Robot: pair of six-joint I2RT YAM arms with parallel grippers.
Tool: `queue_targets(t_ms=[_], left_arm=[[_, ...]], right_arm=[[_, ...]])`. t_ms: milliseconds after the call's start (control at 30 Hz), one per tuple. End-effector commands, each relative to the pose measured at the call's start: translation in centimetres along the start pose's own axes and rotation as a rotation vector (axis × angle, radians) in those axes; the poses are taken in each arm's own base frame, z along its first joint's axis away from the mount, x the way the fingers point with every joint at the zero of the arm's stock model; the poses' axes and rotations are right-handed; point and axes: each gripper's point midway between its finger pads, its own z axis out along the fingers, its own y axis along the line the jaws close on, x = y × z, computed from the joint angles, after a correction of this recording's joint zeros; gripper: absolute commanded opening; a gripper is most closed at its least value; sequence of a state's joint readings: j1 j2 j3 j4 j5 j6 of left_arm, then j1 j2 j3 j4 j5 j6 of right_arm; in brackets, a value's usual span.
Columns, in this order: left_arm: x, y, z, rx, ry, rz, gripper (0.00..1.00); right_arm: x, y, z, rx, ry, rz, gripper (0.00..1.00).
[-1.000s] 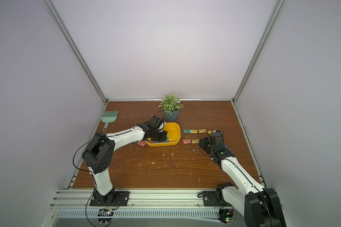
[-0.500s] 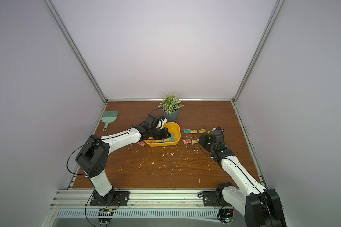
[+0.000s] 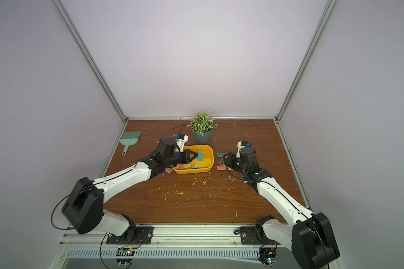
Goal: Take out the binder clips from the storage box
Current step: Pick up the binder clip from the storage box, then place the binder clip at the center of the board.
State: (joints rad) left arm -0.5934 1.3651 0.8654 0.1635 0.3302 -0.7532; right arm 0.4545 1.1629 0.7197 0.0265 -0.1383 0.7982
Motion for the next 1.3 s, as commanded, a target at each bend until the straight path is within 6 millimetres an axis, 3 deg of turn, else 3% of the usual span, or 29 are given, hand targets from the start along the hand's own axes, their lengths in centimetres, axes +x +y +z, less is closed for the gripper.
queue_targets(t_ms=[0,200,333,600,867,933,1033,1133,1200,1267], left_arm=[[-2.6,2.7,-4.2,-0.135,-0.228,-0.079,0.0],[0.3,8.9,-12.4,-0.325,-0.457,-0.337,0.0],[3.3,12.7,-15.0,-0.459,-0.481,-0.466,0.0],[9.5,19.0,-15.6,-0.593,-0.363,-0.737,0.0],[10.5,20.9,-15.4,-0.633,-0.37,-0.803,0.0],[10.7,21.1,-15.2,-0.641,-0.367,-0.81,0.1],[10.6,21.3,-15.0,-0.651,-0.364,-0.807,0.12],[10.5,21.4,-15.1,-0.666,-0.363,-0.799,0.34],[10.3,21.3,-15.5,-0.687,-0.36,-0.781,0.36],[9.9,21.3,-16.2,-0.717,-0.371,-0.758,0.44]], right_arm=[[-0.5,5.0,0.4,-0.107,-0.028,-0.136,0.43],[1.7,9.7,1.6,-0.178,-0.007,-0.263,0.44],[3.0,11.8,2.4,-0.197,0.02,-0.317,0.44],[4.5,12.8,3.7,-0.194,0.054,-0.32,0.44],[5.0,12.5,4.4,-0.171,0.073,-0.313,0.44],[4.9,12.4,4.4,-0.162,0.074,-0.317,0.44],[4.8,12.1,4.4,-0.143,0.07,-0.324,0.44],[4.3,11.6,4.2,-0.117,0.051,-0.33,0.44],[4.0,11.4,4.0,-0.102,0.036,-0.337,0.45],[3.5,11.2,3.6,-0.085,0.017,-0.348,0.45]])
